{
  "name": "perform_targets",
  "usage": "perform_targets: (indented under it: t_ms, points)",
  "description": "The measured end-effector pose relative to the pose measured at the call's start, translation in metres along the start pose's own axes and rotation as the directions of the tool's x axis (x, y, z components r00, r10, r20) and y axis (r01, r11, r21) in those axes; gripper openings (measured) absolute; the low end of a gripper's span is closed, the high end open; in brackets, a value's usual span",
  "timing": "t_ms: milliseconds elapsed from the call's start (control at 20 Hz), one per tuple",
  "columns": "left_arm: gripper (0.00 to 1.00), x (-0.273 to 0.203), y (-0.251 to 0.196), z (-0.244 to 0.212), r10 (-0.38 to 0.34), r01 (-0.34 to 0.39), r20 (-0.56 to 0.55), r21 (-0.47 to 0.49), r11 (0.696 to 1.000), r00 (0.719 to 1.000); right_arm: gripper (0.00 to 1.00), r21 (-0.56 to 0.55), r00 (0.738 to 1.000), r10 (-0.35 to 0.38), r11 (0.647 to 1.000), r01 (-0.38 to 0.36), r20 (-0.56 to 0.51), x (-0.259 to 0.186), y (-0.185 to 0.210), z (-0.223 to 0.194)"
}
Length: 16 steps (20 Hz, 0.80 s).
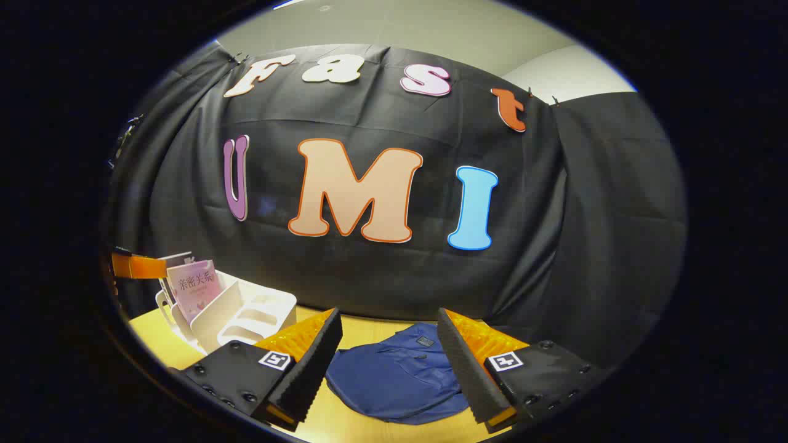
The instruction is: Open the schoolbag, grab two books from the bookshelf and put them into the schoolbag.
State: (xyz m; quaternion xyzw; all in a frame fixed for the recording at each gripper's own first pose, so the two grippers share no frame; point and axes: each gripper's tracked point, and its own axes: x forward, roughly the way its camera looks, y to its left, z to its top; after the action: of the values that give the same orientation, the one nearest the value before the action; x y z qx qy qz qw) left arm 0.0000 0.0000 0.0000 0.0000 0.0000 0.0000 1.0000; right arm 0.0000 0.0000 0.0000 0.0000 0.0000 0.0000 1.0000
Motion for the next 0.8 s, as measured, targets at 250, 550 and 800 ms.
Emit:
perform_targets:
  t_ms: [250,550,800]
  points:
    - [0.96,0.004,-0.007,-0.007,0.004,-0.004,-0.02,0.005,1.0,1.0,0.99,-0.02,1.0,-0.001,1.0,0.001,-0.015,-0.002,-0.012,-0.008]
    - [0.96,0.006,-0.02,-0.008,-0.001,0.002,-0.026,0.015,1.0,1.0,0.95,-0.01,0.999,-0.028,1.0,0.028,-0.02,-0.002,-0.035,-0.014]
    - [0.96,0.009,-0.024,-0.01,-0.003,0.003,-0.034,0.022,1.0,0.999,0.95,-0.022,0.999,-0.032,0.999,0.031,-0.029,-0.003,-0.044,-0.022]
